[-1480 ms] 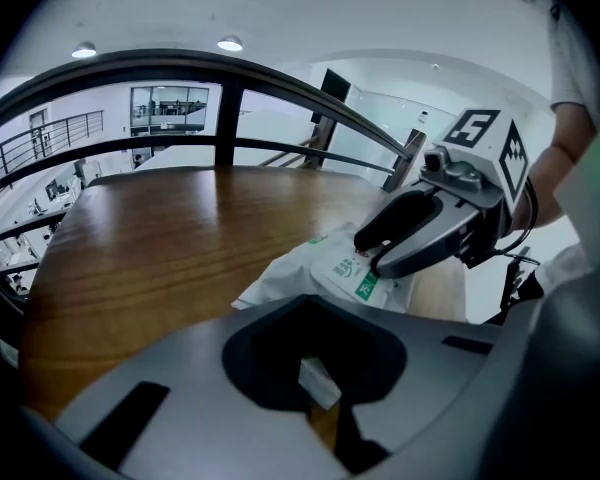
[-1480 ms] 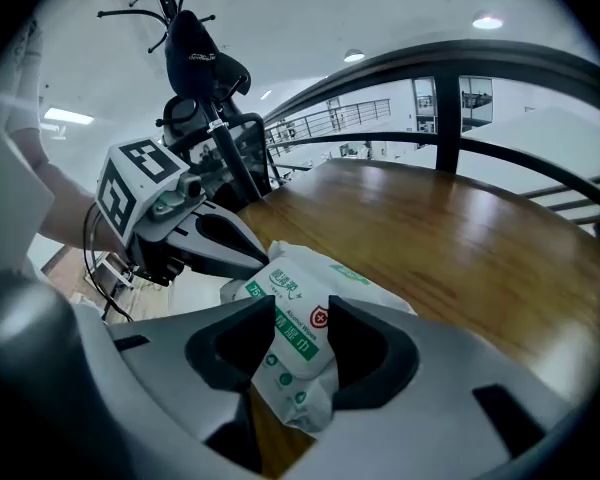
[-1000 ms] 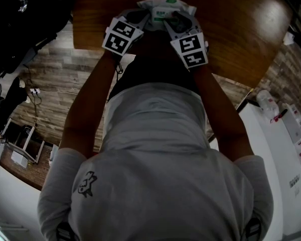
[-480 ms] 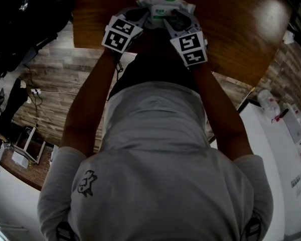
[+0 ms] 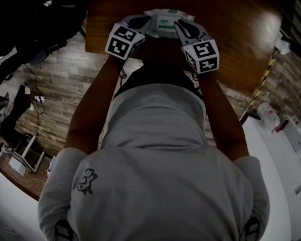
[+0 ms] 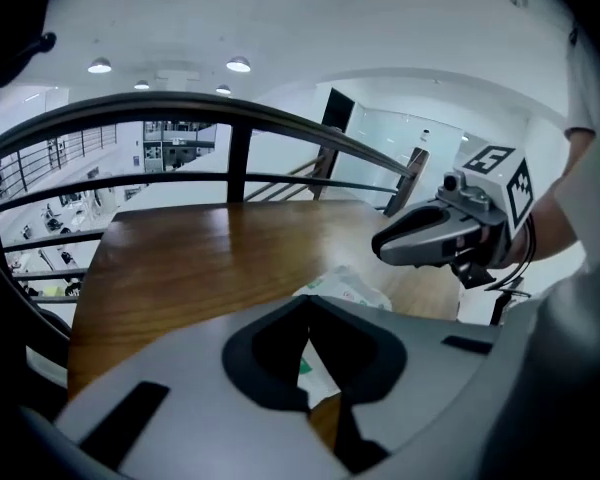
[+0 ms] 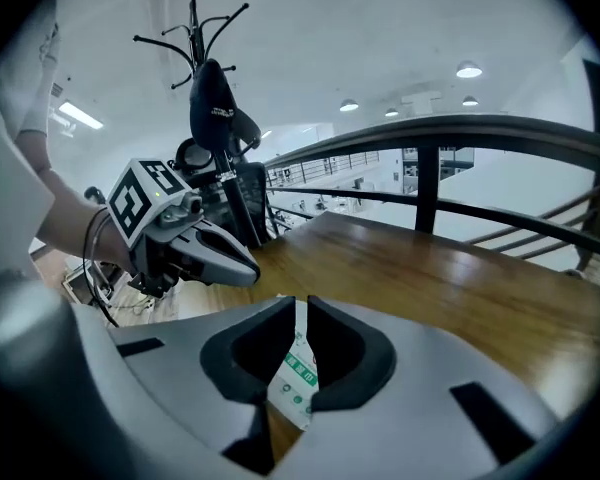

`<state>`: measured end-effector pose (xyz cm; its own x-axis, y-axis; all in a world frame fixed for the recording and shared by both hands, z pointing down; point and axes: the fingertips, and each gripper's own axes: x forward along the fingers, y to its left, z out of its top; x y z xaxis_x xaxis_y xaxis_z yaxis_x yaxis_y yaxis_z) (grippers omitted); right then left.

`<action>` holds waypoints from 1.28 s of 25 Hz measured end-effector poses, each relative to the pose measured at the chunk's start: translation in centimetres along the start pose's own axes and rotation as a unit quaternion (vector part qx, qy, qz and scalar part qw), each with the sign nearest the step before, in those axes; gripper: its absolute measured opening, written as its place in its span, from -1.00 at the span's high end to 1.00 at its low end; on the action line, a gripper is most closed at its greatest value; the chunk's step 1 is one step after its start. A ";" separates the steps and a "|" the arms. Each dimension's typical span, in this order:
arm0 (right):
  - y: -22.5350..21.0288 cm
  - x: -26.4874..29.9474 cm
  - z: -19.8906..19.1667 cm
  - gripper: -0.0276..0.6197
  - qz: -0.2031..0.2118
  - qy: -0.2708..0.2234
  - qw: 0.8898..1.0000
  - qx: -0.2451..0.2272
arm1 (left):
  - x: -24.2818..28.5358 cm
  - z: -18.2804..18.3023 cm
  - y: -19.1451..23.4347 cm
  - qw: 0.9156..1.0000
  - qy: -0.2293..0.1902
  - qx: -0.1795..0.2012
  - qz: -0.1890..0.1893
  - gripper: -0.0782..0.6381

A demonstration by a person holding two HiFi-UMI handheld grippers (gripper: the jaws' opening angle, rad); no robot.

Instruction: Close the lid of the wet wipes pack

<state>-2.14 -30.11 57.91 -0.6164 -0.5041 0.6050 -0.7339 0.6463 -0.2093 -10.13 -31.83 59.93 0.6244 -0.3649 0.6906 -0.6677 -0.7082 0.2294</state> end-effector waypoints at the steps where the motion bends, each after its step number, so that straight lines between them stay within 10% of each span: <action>1: 0.3 -0.6 0.8 0.75 0.000 -0.007 1.000 0.000 | -0.8 0.8 -0.1 1.000 -0.011 0.001 0.002 0.75; 12: 4.0 -9.6 10.5 0.80 -0.011 -0.115 0.993 -0.023 | -12.0 9.4 -2.3 0.989 -0.133 0.046 0.032 0.75; 20: 8.7 -17.1 17.2 0.81 -0.022 -0.203 0.978 -0.039 | -23.7 14.9 -5.2 0.961 -0.250 0.097 0.065 0.75; 32: 12.3 -24.5 19.0 0.81 -0.031 -0.271 0.962 -0.025 | -33.3 14.6 -8.5 0.942 -0.319 0.098 0.043 0.75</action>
<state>-1.45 -20.71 25.92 -0.6403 -0.7582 0.1232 -0.7675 0.6252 -0.1414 -19.31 -22.46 24.97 0.7302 -0.6701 0.1335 -0.6778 -0.7350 0.0178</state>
